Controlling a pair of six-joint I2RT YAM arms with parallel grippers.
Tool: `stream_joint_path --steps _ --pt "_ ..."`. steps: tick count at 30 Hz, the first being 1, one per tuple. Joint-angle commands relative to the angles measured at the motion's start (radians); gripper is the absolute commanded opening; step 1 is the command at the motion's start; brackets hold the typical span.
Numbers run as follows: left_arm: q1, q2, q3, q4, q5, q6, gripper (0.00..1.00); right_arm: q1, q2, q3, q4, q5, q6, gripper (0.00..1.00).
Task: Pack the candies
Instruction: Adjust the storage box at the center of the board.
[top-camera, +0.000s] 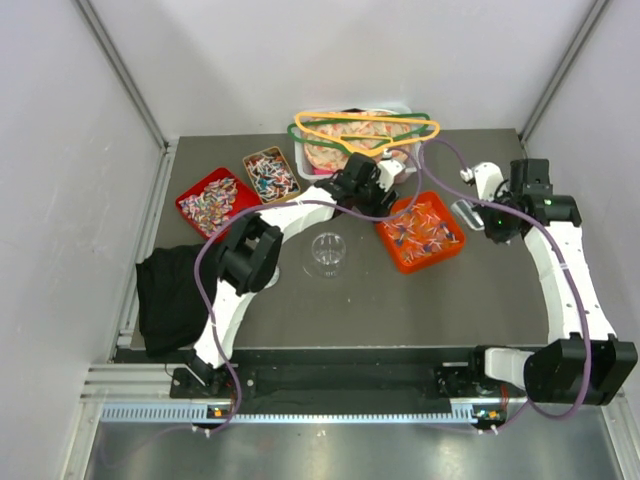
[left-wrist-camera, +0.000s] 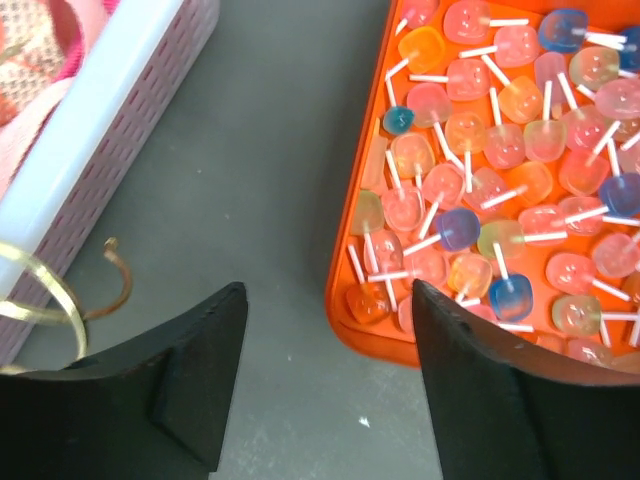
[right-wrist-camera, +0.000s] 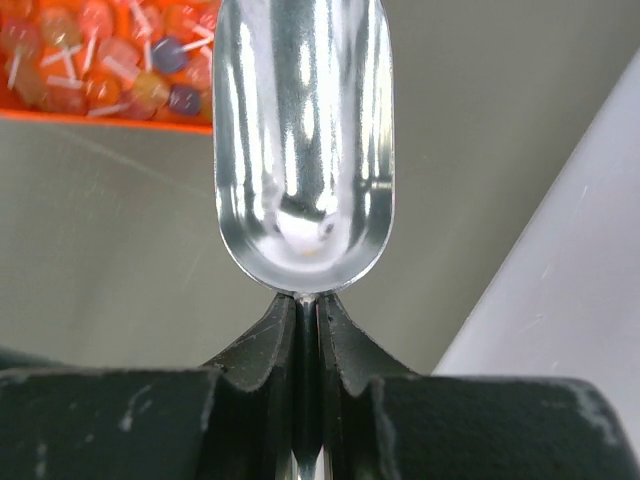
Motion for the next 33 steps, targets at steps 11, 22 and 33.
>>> stream_joint_path --steps 11,22,33 --pt "-0.006 0.115 0.125 -0.022 0.03 -0.008 0.46 0.235 -0.002 0.067 -0.092 0.057 -0.184 0.0" --pt "-0.005 0.148 0.147 -0.045 0.11 0.004 0.0 0.252 0.018 0.182 -0.103 0.112 -0.194 0.0" --pt "0.006 0.17 0.161 -0.048 0.312 -0.094 0.0 0.281 -0.003 0.245 -0.174 0.077 -0.172 0.0"
